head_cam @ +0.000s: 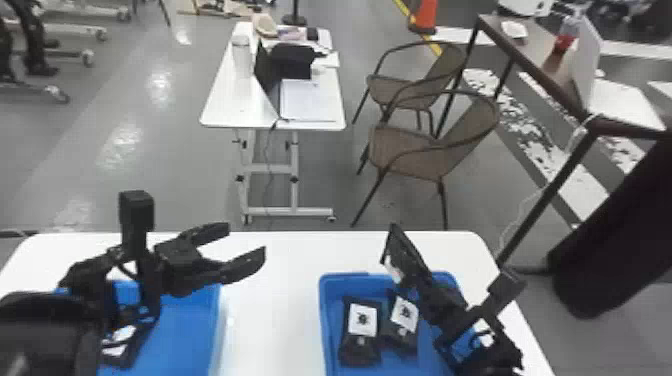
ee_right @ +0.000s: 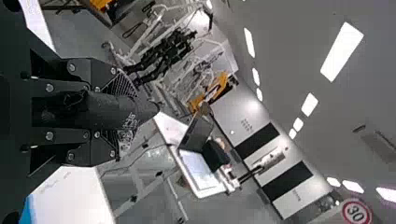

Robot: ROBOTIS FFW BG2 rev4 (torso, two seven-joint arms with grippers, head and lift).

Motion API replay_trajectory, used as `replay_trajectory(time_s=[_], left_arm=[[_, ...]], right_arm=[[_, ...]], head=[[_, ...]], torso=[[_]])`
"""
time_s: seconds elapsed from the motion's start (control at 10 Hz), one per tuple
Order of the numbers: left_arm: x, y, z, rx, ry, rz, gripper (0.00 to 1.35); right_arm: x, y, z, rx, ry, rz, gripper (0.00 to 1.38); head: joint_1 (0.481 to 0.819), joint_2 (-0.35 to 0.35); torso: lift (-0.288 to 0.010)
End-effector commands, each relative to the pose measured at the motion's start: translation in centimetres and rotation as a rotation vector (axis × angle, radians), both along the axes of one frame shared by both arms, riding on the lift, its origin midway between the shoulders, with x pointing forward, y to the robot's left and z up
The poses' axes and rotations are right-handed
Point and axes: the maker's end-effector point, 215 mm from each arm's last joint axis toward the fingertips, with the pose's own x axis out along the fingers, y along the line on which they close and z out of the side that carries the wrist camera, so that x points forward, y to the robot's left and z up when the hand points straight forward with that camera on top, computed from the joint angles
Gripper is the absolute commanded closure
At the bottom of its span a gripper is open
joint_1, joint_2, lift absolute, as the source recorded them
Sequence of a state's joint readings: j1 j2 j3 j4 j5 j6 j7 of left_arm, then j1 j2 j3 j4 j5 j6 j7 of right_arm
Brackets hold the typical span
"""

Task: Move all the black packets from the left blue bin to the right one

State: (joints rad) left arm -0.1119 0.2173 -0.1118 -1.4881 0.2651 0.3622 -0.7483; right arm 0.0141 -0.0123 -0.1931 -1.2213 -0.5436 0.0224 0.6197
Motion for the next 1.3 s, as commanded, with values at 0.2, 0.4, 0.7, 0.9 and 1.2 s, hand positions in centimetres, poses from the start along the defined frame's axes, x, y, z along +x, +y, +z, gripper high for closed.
replay_trajectory(time_s=[0.2,0.4,0.7,0.9,1.2], left_arm=[[-2.8,11.6,-0.5,-0.038,0.021,0.244,0.00],[-2.5,14.3,0.2,-0.041,0.013,0.327,0.40],[-4.9,18.3,-5.3,0.046,0.200,0.394,0.43],[-7.6,21.3,-9.9,0.117,0.364,0.480,0.42],[-8.4,23.7,-12.6,0.287,0.494,0.528,0.43]], right_arm=[[-4.2,-0.4,-8.1,0.057,0.169,-0.032,0.82],[-3.7,-3.2,-6.9,0.017,0.126,-0.104,0.10],[-3.5,-8.2,-1.1,0.004,0.008,-0.217,0.16],[-3.7,-8.0,1.2,0.019,-0.039,-0.200,0.16],[-3.3,-6.5,1.7,0.055,-0.048,-0.163,0.16]], head=[[0.695,-0.084],[0.695,-0.022],[0.695,-0.036],[0.695,-0.025],[0.695,0.022]], torso=[[0.000],[0.000],[0.000],[0.000],[0.000]])
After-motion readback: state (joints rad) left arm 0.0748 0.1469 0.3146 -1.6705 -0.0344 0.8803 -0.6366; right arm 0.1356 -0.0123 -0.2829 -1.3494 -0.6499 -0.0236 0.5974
